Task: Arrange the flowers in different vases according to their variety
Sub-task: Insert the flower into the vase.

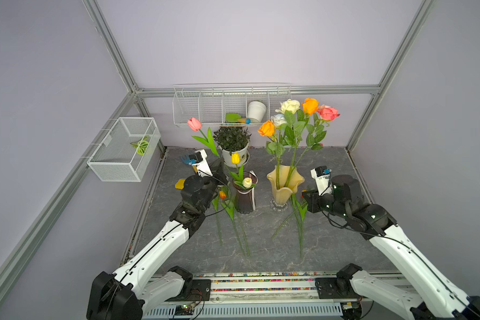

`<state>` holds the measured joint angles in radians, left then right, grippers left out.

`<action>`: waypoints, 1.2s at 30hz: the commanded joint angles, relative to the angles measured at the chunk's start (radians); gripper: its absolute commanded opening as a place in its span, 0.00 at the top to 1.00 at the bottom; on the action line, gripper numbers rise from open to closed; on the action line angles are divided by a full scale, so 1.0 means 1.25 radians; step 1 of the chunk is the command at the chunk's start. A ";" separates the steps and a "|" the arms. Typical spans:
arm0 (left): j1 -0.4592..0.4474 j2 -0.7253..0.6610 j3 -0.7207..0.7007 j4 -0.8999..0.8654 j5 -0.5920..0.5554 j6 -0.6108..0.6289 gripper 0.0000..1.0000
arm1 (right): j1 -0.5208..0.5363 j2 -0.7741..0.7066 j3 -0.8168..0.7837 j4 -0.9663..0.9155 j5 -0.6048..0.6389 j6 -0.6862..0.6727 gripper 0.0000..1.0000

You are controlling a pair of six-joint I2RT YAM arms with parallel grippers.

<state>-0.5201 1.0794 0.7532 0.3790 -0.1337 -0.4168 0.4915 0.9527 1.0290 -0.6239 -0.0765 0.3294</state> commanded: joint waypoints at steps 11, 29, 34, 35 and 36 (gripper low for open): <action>-0.020 0.041 -0.112 0.123 0.084 -0.095 1.00 | 0.006 0.023 -0.010 0.019 0.003 0.015 0.82; -0.081 -0.089 -0.122 -0.113 0.128 -0.068 0.36 | 0.006 0.002 -0.022 -0.077 0.083 0.015 0.62; -0.082 -0.141 -0.139 -0.196 0.115 -0.094 0.34 | 0.006 0.014 -0.016 -0.107 0.113 0.025 0.62; -0.081 -0.153 -0.145 -0.212 0.116 -0.099 0.34 | 0.007 0.020 -0.013 -0.116 0.126 0.029 0.62; -0.082 -0.165 -0.150 -0.226 0.118 -0.102 0.34 | 0.006 0.026 -0.012 -0.124 0.136 0.032 0.62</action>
<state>-0.6182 0.9085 0.5900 0.1936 0.0162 -0.5236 0.4915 0.9699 1.0168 -0.7345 0.0444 0.3527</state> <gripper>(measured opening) 0.664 0.379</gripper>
